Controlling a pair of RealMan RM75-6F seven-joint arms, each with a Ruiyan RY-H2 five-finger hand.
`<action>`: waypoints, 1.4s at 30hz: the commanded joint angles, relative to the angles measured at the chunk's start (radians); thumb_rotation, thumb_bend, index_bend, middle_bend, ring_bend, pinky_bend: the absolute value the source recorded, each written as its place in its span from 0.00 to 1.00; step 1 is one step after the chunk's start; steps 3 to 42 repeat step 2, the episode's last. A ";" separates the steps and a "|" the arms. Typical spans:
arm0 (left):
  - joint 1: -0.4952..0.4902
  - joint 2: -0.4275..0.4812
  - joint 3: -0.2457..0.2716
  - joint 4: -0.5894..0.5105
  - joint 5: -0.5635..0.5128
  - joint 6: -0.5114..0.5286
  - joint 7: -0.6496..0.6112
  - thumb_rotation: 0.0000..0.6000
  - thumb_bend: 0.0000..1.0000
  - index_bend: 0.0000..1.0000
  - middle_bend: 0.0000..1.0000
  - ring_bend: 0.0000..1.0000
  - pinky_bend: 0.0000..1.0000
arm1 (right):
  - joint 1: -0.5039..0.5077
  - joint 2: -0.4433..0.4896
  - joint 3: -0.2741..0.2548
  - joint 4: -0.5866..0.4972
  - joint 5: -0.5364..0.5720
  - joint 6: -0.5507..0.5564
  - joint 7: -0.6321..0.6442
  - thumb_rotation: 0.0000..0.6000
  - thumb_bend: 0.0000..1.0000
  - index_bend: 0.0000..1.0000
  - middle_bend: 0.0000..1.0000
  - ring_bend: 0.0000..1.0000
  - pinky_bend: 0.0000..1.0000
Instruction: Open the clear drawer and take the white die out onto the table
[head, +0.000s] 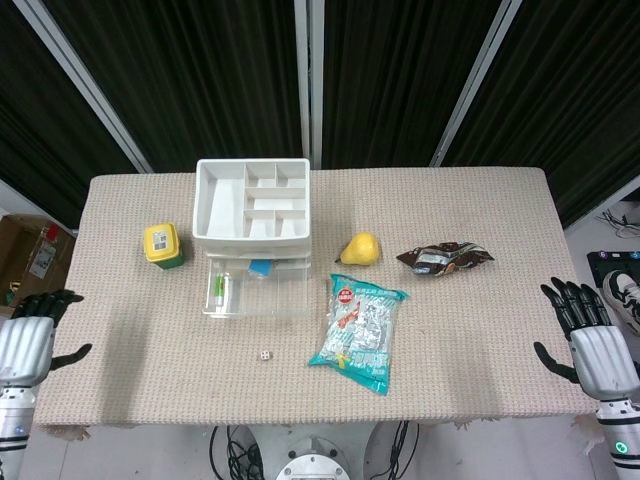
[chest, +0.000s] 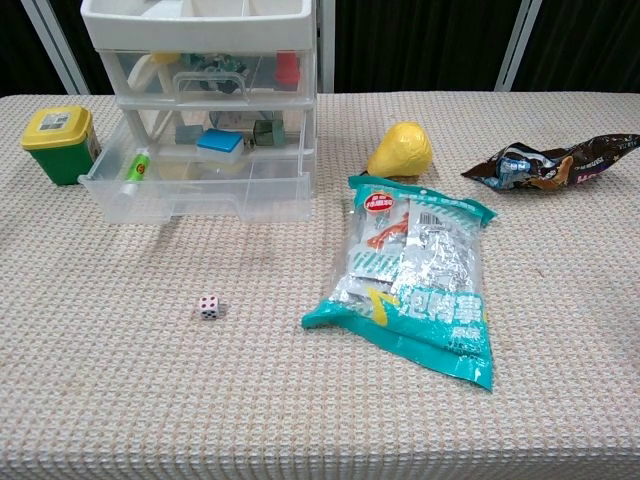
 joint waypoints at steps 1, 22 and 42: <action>0.054 -0.020 0.026 0.019 0.014 0.050 -0.018 1.00 0.05 0.28 0.23 0.22 0.20 | -0.003 -0.014 -0.003 0.009 -0.002 0.008 0.005 1.00 0.24 0.00 0.00 0.00 0.00; 0.064 -0.023 0.030 0.020 0.022 0.061 -0.015 1.00 0.05 0.28 0.23 0.22 0.20 | -0.003 -0.015 -0.004 0.009 -0.004 0.009 0.002 1.00 0.24 0.00 0.00 0.00 0.00; 0.064 -0.023 0.030 0.020 0.022 0.061 -0.015 1.00 0.05 0.28 0.23 0.22 0.20 | -0.003 -0.015 -0.004 0.009 -0.004 0.009 0.002 1.00 0.24 0.00 0.00 0.00 0.00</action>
